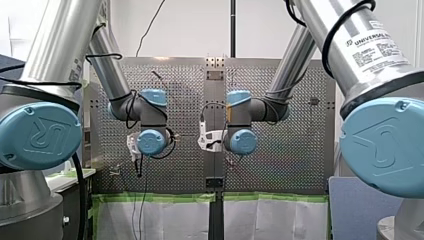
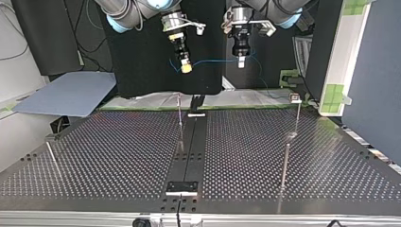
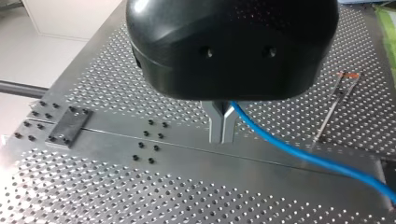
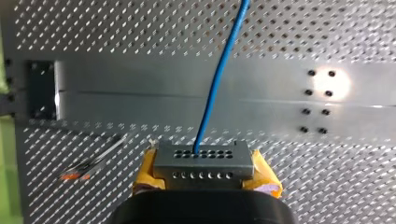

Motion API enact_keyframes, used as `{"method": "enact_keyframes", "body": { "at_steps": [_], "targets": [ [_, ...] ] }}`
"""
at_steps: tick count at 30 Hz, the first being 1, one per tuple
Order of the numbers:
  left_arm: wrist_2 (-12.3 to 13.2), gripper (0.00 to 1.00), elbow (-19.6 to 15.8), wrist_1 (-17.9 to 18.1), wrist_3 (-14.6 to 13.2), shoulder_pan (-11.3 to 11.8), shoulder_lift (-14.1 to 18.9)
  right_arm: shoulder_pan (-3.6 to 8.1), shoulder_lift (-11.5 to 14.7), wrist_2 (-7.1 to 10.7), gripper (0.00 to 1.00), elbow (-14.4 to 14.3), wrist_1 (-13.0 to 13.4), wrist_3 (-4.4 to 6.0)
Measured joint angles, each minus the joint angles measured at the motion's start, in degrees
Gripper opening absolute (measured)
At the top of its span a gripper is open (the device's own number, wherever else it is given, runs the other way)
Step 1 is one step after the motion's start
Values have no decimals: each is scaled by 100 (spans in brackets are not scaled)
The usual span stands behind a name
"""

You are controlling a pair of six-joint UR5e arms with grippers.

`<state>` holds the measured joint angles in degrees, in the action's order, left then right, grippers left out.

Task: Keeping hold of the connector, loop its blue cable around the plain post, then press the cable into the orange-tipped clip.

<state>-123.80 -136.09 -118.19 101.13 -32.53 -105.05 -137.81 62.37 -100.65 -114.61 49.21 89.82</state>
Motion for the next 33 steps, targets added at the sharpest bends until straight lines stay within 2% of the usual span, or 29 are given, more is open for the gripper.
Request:
{"method": "enact_keyframes", "body": {
  "at_steps": [5, 12, 17, 24, 33],
  "targets": [
    [-23, 0, 187, -291, 11, 14, 290, 14, 281, 95, 0, 231, -280, 7],
    [-53, 0, 552, -677, 155, 17, 678, -20, 692, 106, 0, 636, -692, -39],
    [-125, 0, 786, -913, 280, 27, 912, 5, 981, 107, 0, 926, -980, -32],
    [-414, 0, 1141, -1267, 514, 80, 1267, 38, 1337, 107, 0, 1282, -1336, -18],
    [-854, 0, 1599, -1726, 274, 241, 1725, 93, 1807, 107, 0, 1751, -1807, -22]
  ]
}}
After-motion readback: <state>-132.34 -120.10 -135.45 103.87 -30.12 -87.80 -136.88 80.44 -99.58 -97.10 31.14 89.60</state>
